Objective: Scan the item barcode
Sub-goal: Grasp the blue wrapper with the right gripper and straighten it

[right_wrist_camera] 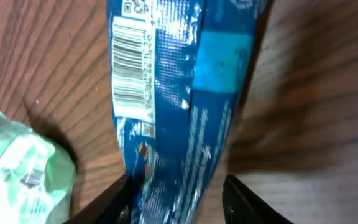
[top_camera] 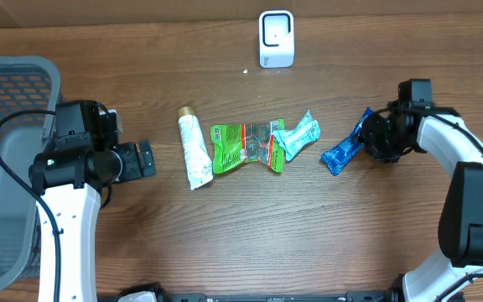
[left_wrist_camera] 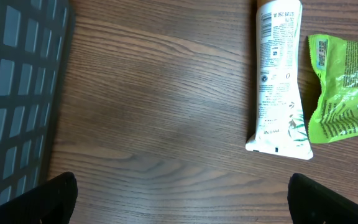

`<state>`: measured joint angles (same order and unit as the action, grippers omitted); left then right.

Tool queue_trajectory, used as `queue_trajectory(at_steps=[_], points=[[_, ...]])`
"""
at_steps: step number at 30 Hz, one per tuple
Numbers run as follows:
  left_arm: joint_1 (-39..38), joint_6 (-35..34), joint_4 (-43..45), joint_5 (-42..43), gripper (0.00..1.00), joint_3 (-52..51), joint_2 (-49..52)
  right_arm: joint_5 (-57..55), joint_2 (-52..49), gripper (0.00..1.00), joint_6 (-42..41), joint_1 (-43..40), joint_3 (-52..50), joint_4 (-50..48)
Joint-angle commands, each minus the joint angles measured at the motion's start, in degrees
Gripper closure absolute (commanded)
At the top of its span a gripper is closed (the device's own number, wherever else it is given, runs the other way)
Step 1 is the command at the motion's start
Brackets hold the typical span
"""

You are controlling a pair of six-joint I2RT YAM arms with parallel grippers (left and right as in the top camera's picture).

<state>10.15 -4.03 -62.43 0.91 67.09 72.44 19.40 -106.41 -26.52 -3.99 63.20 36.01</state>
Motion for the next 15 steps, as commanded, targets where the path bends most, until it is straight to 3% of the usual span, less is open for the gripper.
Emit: queue_trajectory(at_steps=[1, 10, 15], points=[[-0.1, 1.1, 0.1, 0.6, 0.01, 0.0, -0.1, 0.2, 0.2, 0.53, 3.7, 0.3, -2.5, -3.3], [-0.1, 1.1, 0.1, 0.6, 0.01, 0.0, -0.1, 0.1, 0.2, 0.53, 22.6, 3.0, -2.0, -11.5], [-0.1, 1.1, 0.1, 0.6, 0.00, 0.0, -0.1, -0.4, 0.2, 0.52, 21.9, 5.0, 3.0, -8.4]])
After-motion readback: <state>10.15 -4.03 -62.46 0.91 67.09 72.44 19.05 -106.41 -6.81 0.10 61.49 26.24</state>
